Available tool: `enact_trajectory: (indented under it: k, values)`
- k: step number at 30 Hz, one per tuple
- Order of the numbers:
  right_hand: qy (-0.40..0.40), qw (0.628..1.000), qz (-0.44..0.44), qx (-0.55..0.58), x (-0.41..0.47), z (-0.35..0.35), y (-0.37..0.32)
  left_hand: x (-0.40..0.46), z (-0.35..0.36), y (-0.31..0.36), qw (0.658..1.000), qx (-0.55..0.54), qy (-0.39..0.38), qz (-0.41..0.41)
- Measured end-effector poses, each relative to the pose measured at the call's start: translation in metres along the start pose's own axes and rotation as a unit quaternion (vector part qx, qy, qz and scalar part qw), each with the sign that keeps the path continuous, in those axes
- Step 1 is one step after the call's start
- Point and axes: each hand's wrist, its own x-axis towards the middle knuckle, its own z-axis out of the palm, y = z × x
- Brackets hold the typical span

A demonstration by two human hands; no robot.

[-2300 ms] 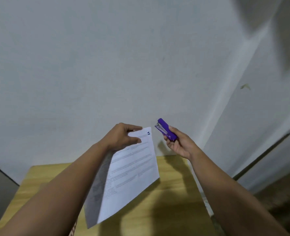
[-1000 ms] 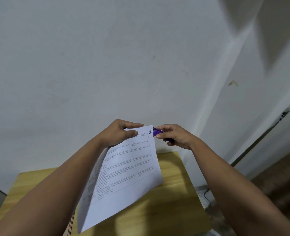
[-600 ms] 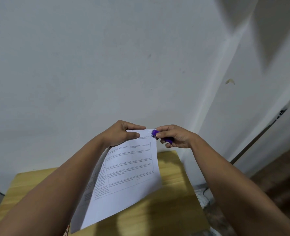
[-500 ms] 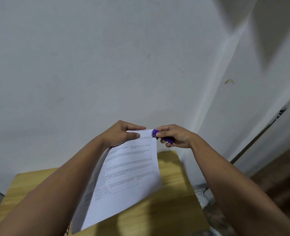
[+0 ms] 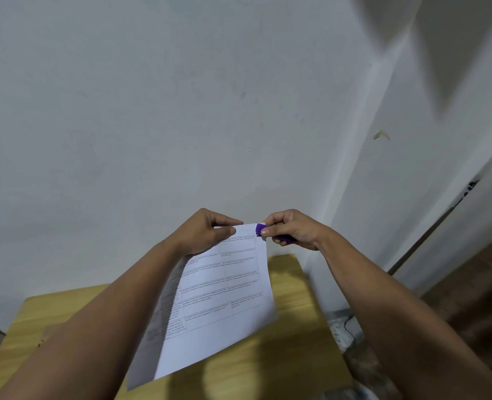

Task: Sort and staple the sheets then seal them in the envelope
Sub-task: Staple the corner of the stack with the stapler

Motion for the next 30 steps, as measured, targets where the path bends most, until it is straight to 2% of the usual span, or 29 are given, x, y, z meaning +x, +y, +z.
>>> enact_trajectory:
  k: [4, 9, 14, 17, 20, 27, 30]
  values:
    - [0.004, 1.0, -0.024, -0.013, -0.002, -0.001, 0.004, 0.0, 0.004, -0.001, 1.0, 0.006, 0.004, -0.001]
    - [0.021, 1.0, -0.013, -0.004, -0.004, -0.005, 0.014, 0.002, 0.013, 0.003, 1.0, 0.012, -0.01, -0.004]
    - [0.009, 0.996, 0.085, 0.027, -0.005, -0.01, 0.042, 0.011, 0.027, -0.014, 0.999, 0.019, -0.01, -0.035]
    - [0.072, 0.986, 0.125, 0.079, -0.012, -0.007, 0.085, 0.011, 0.046, -0.044, 0.997, 0.034, -0.003, -0.065]
    - [0.159, 0.971, 0.18, 0.024, -0.02, 0.004, 0.148, 0.0, 0.077, -0.092, 0.993, 0.055, -0.007, -0.104]
    - [0.167, 0.926, 0.308, -0.139, -0.021, 0.044, 0.325, -0.003, 0.16, -0.2, 0.978, 0.119, -0.067, -0.16]
    - [0.196, 0.917, 0.286, -0.196, -0.018, 0.057, 0.35, 0.008, 0.182, -0.226, 0.97, 0.17, -0.076, -0.157]
